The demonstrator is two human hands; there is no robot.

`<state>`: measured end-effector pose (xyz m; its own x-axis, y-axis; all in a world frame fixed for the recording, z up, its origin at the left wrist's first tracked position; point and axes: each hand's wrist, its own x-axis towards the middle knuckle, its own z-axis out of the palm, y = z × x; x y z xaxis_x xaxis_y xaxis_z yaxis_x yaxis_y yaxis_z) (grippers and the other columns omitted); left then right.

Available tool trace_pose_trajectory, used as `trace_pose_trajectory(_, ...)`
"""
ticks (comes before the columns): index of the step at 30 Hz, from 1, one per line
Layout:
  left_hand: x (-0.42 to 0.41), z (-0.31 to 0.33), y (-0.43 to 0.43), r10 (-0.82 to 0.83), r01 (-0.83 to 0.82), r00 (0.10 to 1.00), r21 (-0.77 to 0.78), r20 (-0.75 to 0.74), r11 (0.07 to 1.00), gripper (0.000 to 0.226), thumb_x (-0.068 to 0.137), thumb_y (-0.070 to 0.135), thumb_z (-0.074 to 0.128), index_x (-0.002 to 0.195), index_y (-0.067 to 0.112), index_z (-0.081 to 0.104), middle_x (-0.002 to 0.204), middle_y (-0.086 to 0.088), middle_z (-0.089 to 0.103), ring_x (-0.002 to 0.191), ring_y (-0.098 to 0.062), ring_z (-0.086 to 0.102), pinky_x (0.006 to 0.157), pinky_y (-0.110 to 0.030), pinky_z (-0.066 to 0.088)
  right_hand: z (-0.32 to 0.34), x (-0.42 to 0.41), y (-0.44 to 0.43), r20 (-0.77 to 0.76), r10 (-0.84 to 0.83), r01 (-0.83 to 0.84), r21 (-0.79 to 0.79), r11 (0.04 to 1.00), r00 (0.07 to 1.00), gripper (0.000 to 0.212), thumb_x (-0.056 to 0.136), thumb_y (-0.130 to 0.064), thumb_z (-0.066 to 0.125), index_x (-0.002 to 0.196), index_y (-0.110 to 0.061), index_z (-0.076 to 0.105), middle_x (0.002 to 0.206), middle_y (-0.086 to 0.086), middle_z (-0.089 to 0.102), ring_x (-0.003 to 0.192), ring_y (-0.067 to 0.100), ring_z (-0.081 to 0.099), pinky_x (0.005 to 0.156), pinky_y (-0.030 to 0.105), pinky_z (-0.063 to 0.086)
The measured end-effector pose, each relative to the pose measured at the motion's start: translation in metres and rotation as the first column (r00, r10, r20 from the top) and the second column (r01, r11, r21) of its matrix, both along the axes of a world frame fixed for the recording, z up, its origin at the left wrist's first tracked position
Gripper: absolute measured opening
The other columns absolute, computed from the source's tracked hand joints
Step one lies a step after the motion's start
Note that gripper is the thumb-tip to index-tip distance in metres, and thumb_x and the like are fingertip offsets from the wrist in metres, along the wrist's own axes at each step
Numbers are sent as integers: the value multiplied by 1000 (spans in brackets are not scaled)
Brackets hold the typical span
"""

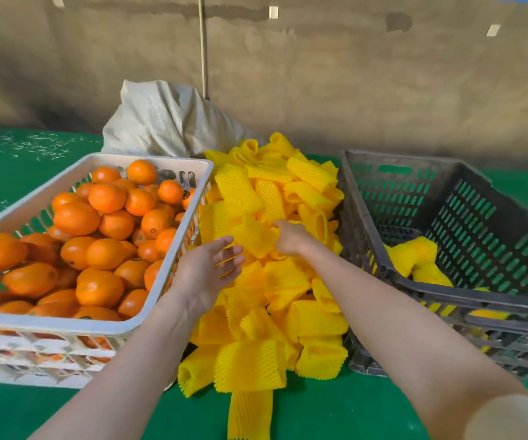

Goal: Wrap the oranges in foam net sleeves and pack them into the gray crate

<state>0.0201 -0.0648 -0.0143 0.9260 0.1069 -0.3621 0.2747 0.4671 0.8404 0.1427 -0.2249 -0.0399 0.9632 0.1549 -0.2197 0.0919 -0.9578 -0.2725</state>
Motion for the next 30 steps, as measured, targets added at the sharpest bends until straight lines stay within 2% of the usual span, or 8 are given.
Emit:
trace_pose_trajectory(5,-5,1,16,33,-32,999,-44,18,999,12,97,16,53,95,9,62,75,-7,69,69,-20,65,69,-32,52,-21,6,-2,128,-186,178,67,982,974,57,91,-11,48,144,-22,32,143,22,21,124,43,39,104,38,33)
trace_pose_trajectory(10,-8,2,15,-10,11,1000,-63,28,998,13,96,16,52,95,8,62,75,-7,69,68,-21,65,68,-32,51,-23,2,-23,271,-93,140,-157,978,958,36,94,-8,42,127,-9,54,132,17,49,123,35,45,97,40,42)
trace_pose_trajectory(14,-6,7,14,-16,16,999,0,37,1000,13,96,15,53,97,7,63,84,-9,68,75,-21,65,73,-33,53,-3,-4,-26,504,-149,183,-18,983,851,26,89,-22,52,103,-2,62,118,20,53,115,36,44,92,41,40)
trace_pose_trajectory(18,-2,11,6,-51,50,998,35,28,998,17,94,14,57,109,5,60,110,-12,63,97,-26,63,85,-39,51,27,-37,-8,577,-203,-86,433,897,791,17,79,-12,68,74,0,56,92,19,61,93,32,56,79,33,35)
trace_pose_trajectory(21,0,16,-3,-91,90,996,37,21,995,23,91,26,63,103,8,58,112,-10,57,100,-27,59,79,-40,49,35,-86,9,691,-27,-363,412,836,722,18,69,-2,71,66,3,54,86,18,65,82,31,62,72,28,37)
trace_pose_trajectory(26,-4,14,-3,36,-40,999,170,26,985,44,86,14,68,124,-3,55,105,-22,65,96,-35,61,56,-31,51,41,-136,21,602,357,-595,253,763,714,20,73,-15,74,79,1,63,101,15,64,95,24,62,82,21,39)
trace_pose_trajectory(28,-10,9,5,44,-71,993,255,110,964,9,87,8,65,94,7,71,81,-7,73,77,-28,64,50,-23,51,50,-137,22,639,313,-593,283,753,702,19,78,-19,68,86,-1,67,103,14,65,99,25,61,87,22,39)
trace_pose_trajectory(30,-20,11,12,0,-58,979,281,202,958,16,87,3,64,77,14,71,66,1,71,63,-21,65,47,-22,50,59,-131,30,695,207,-526,283,802,689,28,83,-16,64,109,-6,64,120,13,59,116,27,52,99,27,34)
